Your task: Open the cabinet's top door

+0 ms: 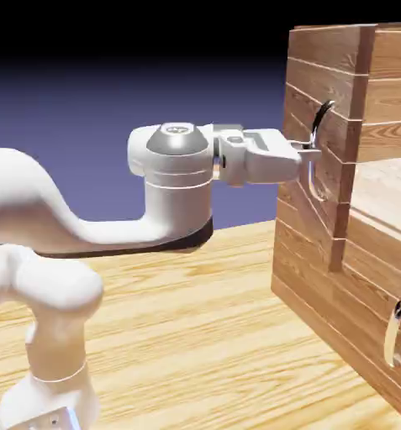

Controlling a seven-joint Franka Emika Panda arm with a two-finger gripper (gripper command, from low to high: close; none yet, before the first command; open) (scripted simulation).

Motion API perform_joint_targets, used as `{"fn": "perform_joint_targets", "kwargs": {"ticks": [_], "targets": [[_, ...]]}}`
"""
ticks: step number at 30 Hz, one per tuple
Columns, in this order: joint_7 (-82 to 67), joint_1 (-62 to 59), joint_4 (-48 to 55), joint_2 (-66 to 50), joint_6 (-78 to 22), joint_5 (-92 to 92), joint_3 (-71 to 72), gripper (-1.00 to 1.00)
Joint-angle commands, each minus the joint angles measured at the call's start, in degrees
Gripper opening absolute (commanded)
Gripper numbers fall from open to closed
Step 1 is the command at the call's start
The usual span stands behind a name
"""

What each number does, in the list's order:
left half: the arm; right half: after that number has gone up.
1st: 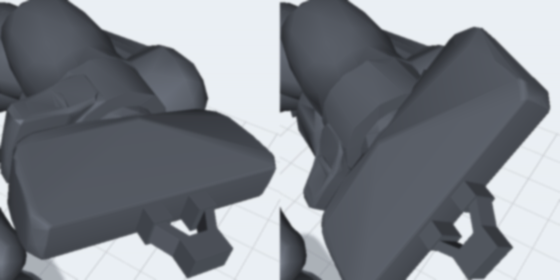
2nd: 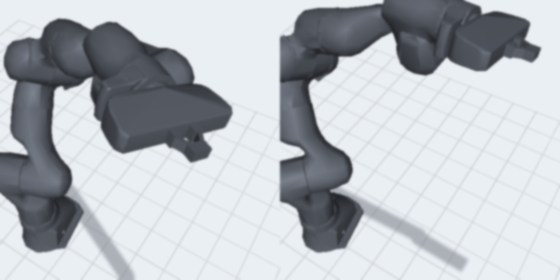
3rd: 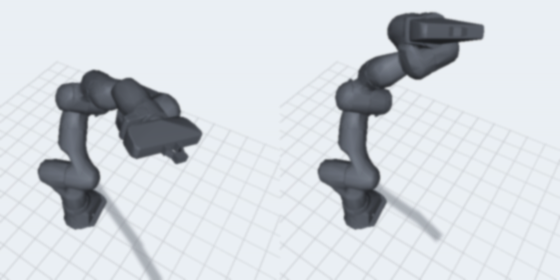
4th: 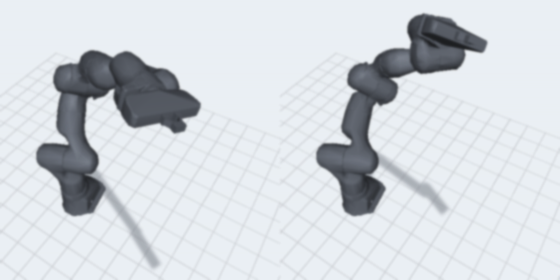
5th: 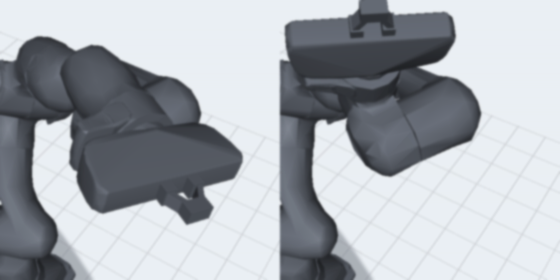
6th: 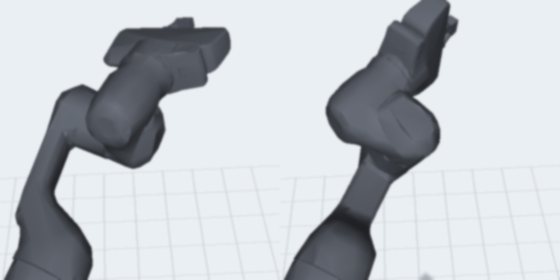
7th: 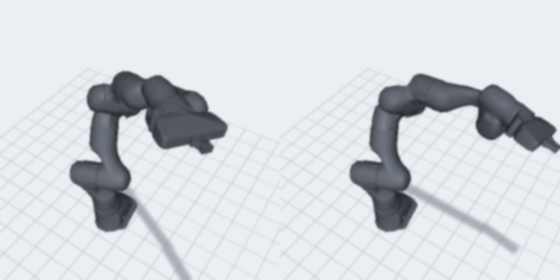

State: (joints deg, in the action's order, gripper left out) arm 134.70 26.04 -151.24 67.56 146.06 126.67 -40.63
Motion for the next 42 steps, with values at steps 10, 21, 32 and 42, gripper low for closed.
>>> {"fn": "perform_joint_targets", "kwargs": {"ticks": [10,21,32,42], "targets": [[-3.90,-10.95,-12.84,10.50,-12.79,-20.11,20.77,-1.00],[-6.94,-11.59,-17.24,17.30,-27.66,-43.11,43.61,-1.00],[-6.21,-11.33,-12.42,14.07,-43.87,-63.73,66.44,-1.00],[-4.10,-20.84,2.34,4.65,-61.03,-80.19,87.20,-1.00]]}}
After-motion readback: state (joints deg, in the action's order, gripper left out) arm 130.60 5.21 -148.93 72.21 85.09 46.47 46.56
